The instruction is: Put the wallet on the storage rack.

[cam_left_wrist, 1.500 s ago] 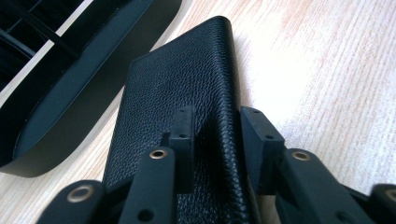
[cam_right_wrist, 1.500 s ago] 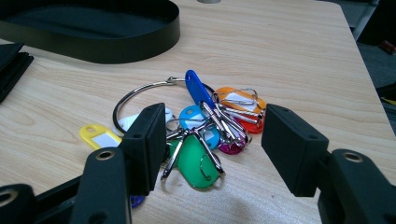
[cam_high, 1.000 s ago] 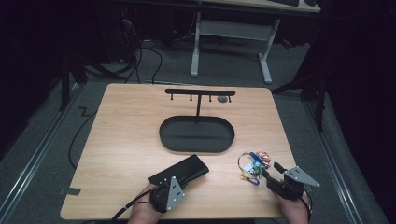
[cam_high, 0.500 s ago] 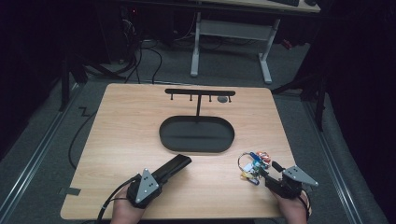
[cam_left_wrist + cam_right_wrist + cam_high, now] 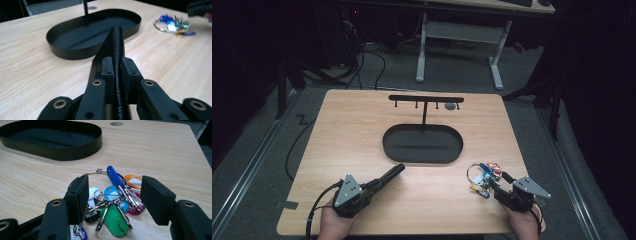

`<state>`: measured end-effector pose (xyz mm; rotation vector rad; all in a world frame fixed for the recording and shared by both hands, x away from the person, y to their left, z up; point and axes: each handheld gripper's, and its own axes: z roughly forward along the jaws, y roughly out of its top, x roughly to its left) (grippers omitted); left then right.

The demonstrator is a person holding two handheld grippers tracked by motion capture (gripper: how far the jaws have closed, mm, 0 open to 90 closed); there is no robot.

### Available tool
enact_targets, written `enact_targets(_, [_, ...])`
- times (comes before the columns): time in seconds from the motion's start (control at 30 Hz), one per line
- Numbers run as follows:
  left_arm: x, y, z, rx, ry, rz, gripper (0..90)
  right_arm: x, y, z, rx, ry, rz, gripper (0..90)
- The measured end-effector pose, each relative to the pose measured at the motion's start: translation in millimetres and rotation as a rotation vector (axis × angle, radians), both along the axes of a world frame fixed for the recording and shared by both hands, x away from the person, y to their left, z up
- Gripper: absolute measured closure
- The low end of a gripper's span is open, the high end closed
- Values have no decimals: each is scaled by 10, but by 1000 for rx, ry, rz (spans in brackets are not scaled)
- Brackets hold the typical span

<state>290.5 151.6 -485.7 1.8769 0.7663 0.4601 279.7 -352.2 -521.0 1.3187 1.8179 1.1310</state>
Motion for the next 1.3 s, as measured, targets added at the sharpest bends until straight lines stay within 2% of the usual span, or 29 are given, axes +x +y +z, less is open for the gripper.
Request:
enact_targets(0.17, [22,27,23,-15,18,5,820,-3,-59,-9,11,-1,-6,407])
enact_targets(0.3, [6,-3,42,-50,45,-25,820,-25,-99,-7,22,-2,-13,408])
enact_targets(0.5, [-48,-58,75,-81,71,-64,820,-30,-95,8,29,-9,-15,408])
enact_targets(0.73, [-37,-37,45,-70,61,-33,811,-23,-96,6,29,-9,-6,408])
enact_targets(0.9, [10,41,-9,-102,55,-1,794,-15,-91,-1,31,-1,-2,407])
enact_targets(1.13, [25,70,-24,-99,36,24,766,-10,-82,-8,27,2,2,407])
enact_targets(1.23, [29,79,-25,-90,40,29,731,-9,-87,-10,29,3,4,406])
enact_targets(1.3, [28,65,-32,-69,41,24,702,-10,-88,-11,32,6,3,406])
